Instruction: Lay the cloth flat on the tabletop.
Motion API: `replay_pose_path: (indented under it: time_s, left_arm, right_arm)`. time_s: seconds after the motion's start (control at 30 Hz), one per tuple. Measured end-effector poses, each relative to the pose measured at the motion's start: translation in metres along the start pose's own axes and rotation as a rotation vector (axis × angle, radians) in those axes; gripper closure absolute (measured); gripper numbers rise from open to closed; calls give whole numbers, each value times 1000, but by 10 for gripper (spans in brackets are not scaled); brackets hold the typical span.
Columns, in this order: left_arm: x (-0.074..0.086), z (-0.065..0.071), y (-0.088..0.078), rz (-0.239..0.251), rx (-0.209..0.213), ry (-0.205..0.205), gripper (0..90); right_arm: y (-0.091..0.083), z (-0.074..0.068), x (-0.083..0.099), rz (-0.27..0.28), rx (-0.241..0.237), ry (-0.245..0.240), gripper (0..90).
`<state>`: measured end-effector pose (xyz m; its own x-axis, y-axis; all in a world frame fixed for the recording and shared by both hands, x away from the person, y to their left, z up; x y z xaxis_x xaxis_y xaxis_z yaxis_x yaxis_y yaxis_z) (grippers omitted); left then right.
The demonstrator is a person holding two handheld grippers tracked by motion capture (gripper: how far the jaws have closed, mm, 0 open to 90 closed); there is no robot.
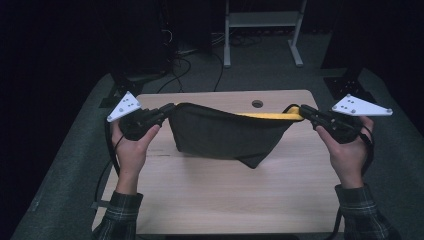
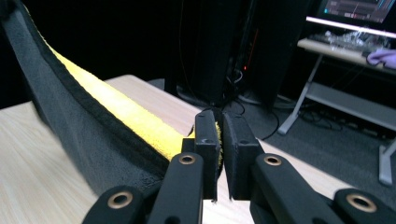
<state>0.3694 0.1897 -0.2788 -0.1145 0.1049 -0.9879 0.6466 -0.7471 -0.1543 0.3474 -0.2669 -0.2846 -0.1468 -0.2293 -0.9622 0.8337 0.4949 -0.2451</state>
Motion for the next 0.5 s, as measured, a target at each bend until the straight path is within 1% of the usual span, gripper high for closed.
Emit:
replay_pose_path:
  time_s: [0.13, 0.23, 0.3, 0.37, 0.43, 0.47, 0.5]
  left_arm:
    - [-3, -1, -1, 5, -3, 1, 850]
    - [-3, -6, 3, 5, -14, -3, 850]
    - [-4, -13, 9, 4, -25, -9, 850]
    - [-7, -22, 18, 5, -41, -16, 851]
    - [-11, -32, 27, 5, -55, -18, 850]
    - [-13, -36, 30, 6, -61, -21, 851]
    - [-16, -41, 35, 11, -71, -23, 851]
  right_arm:
    - [-4, -3, -8, 16, 2, -10, 839]
    - [-2, -3, -11, 17, 7, -15, 839]
    - [5, 0, -12, 11, 13, -14, 840]
    - [16, 5, -13, 6, 19, -9, 840]
    - [29, 11, -16, -3, 36, -5, 840]
    - [37, 17, -20, -3, 45, -1, 841]
    - [42, 20, -22, 0, 50, 7, 840]
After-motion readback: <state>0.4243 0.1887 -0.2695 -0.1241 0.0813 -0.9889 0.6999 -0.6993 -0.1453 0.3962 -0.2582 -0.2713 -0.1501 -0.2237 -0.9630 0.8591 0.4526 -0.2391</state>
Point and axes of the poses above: each handheld gripper's, and its own axes: y roughly forward along the jaws, x roughly out of its underside, z roughly to its right, the point moved 3 cm from there along y, roughly forward along the jaws, and after that the axes turned 3 degrees about x, right-handed, at the moved point
